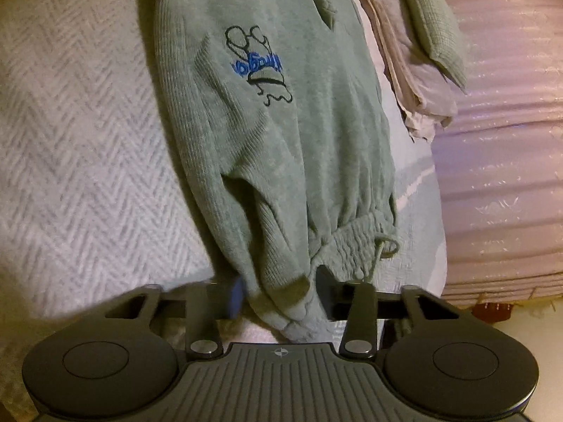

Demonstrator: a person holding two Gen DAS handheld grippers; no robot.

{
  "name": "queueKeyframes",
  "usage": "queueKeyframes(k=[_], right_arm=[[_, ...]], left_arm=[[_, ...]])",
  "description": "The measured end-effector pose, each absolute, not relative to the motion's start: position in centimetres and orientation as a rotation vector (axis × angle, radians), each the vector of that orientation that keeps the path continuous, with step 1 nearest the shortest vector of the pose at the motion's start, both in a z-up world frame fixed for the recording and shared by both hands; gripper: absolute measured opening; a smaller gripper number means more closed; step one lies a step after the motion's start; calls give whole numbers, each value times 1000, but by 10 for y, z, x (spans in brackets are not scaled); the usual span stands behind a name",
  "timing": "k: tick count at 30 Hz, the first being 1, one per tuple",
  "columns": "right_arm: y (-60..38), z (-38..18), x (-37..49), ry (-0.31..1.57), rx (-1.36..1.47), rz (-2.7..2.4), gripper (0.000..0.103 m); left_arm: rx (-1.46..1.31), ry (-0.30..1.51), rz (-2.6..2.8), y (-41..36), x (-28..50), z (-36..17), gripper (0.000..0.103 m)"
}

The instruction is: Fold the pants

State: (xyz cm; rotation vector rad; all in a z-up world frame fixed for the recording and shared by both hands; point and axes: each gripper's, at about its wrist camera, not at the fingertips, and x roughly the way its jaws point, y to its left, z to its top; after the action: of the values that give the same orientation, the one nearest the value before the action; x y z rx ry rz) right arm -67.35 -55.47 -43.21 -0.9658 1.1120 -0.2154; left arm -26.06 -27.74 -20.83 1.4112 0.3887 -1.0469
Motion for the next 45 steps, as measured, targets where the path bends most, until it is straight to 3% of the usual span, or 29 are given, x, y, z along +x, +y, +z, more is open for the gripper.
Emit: queueKeyframes(k=[2, 4, 14, 24, 30, 40, 45], right_arm=[[-555, -427, -672, 1112, -949, -202, 10], [-557, -415, -671, 1116, -914, -201, 5], [-581, -299, -643, 1100, -756, -234, 3], [-643, -229, -564, 1208, -642, -280, 3], [-694, -225, -507, 1304, -557, -347, 3], [-786, -273, -461, 1436, -398, -344, 3], [-822, -296, -452, 1491, -305, -281, 3]], left_arm=[[1413, 385, -1039, -280, -261, -202, 4], [1415, 373, -1030, -281, -262, -192, 4], [1318, 304, -967, -327, -242, -101, 4], [1274, 257, -1079, -463, -145, -46, 4], [1306, 300, -1211, -559, -83, -63, 4], [1429, 406, -1319, -695, -42, -176, 4], [1469, 460, -1329, -739, -28, -208, 4]])
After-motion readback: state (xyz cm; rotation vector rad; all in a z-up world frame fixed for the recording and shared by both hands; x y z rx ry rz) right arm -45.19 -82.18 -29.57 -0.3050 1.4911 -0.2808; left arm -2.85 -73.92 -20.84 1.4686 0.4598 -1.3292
